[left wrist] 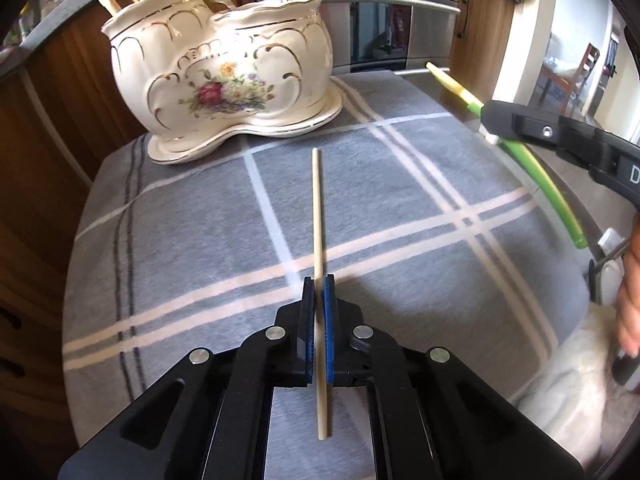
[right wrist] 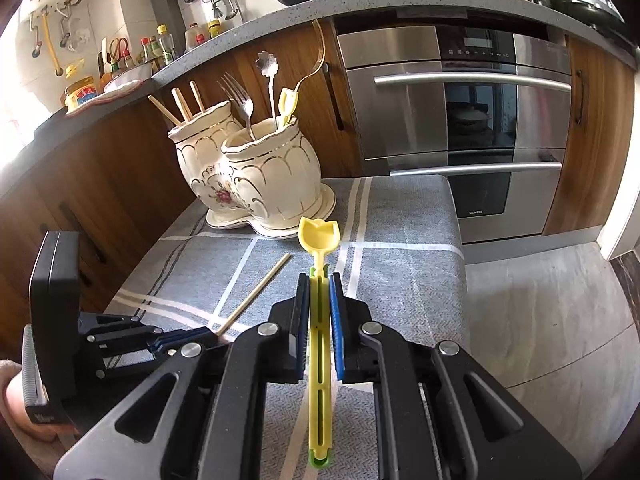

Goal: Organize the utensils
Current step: 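Lift and carry the chopstick and yellow-green spoon over the ceramic holder, then lower both utensils into the ceramic holder and open both tools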

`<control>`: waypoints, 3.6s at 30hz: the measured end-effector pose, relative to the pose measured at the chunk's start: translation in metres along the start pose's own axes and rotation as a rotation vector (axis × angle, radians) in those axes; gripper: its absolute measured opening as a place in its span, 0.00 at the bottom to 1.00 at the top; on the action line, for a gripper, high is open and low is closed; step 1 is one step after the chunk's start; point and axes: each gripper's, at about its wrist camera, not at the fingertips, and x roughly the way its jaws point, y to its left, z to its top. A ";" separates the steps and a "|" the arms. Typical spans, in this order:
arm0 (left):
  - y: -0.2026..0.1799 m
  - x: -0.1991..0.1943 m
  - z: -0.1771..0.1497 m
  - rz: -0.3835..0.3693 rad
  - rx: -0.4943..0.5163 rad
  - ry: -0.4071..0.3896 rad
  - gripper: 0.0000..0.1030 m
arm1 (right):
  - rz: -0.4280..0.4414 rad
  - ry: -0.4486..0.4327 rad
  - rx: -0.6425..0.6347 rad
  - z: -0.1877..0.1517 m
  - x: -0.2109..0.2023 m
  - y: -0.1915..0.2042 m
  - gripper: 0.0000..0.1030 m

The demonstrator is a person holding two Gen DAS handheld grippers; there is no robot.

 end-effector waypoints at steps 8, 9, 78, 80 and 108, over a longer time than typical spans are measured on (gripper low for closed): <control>0.006 0.003 0.005 -0.025 -0.005 -0.022 0.05 | 0.000 -0.006 -0.016 -0.002 0.002 0.007 0.09; 0.007 0.002 0.004 -0.034 0.000 -0.025 0.05 | 0.000 -0.010 -0.015 -0.002 0.002 0.006 0.09; 0.178 -0.054 0.099 -0.324 -0.170 -0.876 0.05 | 0.071 -0.419 -0.156 0.095 0.085 0.060 0.09; 0.177 -0.055 0.097 -0.314 -0.166 -0.871 0.05 | 0.066 -0.409 -0.159 0.093 0.085 0.061 0.09; 0.154 -0.067 0.019 -0.141 -0.141 -0.744 0.46 | -0.052 -0.352 -0.172 0.026 0.021 0.060 0.30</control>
